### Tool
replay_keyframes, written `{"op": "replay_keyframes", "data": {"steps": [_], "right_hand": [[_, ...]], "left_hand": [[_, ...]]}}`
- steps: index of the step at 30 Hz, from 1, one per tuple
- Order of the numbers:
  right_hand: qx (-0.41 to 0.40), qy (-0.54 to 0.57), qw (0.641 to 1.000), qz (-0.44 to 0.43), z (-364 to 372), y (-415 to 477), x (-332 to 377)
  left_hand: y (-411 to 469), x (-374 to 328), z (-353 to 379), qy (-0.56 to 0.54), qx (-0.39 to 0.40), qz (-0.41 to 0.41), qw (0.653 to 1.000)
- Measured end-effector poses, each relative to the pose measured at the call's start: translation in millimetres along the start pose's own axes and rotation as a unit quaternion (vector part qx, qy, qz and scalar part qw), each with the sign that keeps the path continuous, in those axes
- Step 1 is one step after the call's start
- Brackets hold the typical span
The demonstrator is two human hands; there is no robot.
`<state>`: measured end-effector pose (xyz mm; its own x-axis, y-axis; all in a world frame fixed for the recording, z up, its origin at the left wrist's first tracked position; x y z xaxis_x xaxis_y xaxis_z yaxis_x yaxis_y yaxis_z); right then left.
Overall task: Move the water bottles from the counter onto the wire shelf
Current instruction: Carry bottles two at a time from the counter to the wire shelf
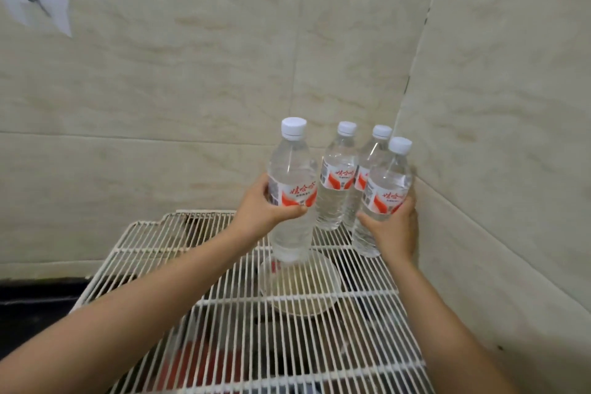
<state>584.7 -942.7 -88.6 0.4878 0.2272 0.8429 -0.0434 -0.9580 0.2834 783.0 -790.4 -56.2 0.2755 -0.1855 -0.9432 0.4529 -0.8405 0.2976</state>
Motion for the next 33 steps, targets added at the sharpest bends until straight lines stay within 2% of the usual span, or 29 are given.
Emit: {"op": "replay_keyframes", "data": {"steps": [5,13,19,24,27,30,33], "right_hand": [[0.073,-0.026,0.996,0.033,10,-2,-19],[0.072,-0.050,0.996,0.028,14,2,-24],[0.076,-0.042,0.996,0.033,14,0,-24],[0.081,-0.010,0.996,0.021,9,-5,-16],[0.038,-0.023,0.999,-0.018,-3,-11,4],[-0.037,-0.060,0.993,-0.092,-14,-21,28],[-0.077,-0.103,0.969,-0.211,-7,-41,51]], "left_hand": [[35,14,56,-0.018,0.029,-0.011,0.999],[55,28,89,-0.030,0.052,-0.008,0.998],[48,37,87,-0.063,0.024,-0.025,0.997],[40,42,85,-0.031,0.047,-0.058,0.997],[28,44,71,0.039,0.043,-0.072,0.996],[14,42,40,0.092,-0.002,-0.079,0.993],[-3,37,3,0.127,-0.050,-0.084,0.987]]}}
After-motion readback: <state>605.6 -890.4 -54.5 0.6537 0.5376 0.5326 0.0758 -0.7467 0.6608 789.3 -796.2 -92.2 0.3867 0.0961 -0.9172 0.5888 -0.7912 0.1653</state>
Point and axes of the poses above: each hand's wrist, its own y-axis towards the middle knuckle, its own z-axis out of the palm, x = y × z, the point moved 8 cm from there along y, towards the middle knuckle, and after that the axes turned 5 degrees about z, right-handed, at the moved point
